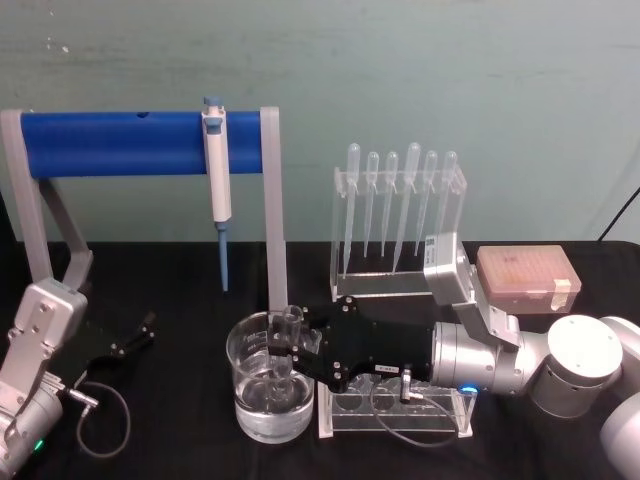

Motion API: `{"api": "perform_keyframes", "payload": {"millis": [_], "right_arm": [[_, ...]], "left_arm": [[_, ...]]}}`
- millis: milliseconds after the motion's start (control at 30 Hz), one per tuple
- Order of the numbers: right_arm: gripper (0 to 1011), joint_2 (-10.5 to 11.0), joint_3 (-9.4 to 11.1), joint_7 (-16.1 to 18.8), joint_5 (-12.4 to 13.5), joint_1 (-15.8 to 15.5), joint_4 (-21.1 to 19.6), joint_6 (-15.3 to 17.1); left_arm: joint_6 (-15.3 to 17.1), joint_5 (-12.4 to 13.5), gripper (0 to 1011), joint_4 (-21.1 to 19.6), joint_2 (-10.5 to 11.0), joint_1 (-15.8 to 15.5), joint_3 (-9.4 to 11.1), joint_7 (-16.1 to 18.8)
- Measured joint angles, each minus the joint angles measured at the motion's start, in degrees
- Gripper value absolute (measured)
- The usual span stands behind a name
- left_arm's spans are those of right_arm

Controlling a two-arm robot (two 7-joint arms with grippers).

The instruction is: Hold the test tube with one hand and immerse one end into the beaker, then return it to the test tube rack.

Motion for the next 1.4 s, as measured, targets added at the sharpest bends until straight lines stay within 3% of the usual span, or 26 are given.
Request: {"api": "perform_keyframes", "payload": {"millis": [1133, 1400], "right_arm": [[224, -0.01, 0.00, 0.00, 0.00, 0.00, 0.01, 0.00], [224, -0.57, 0.44, 1.09, 0.34, 1.18, 1.61, -0.59]], "left_arm": [[0.00, 0.00, 1000, 0.00, 0.00, 0.00, 0.00, 0.00], [0.00, 0.00, 1000, 0.00, 0.00, 0.00, 0.00, 0.00]]}}
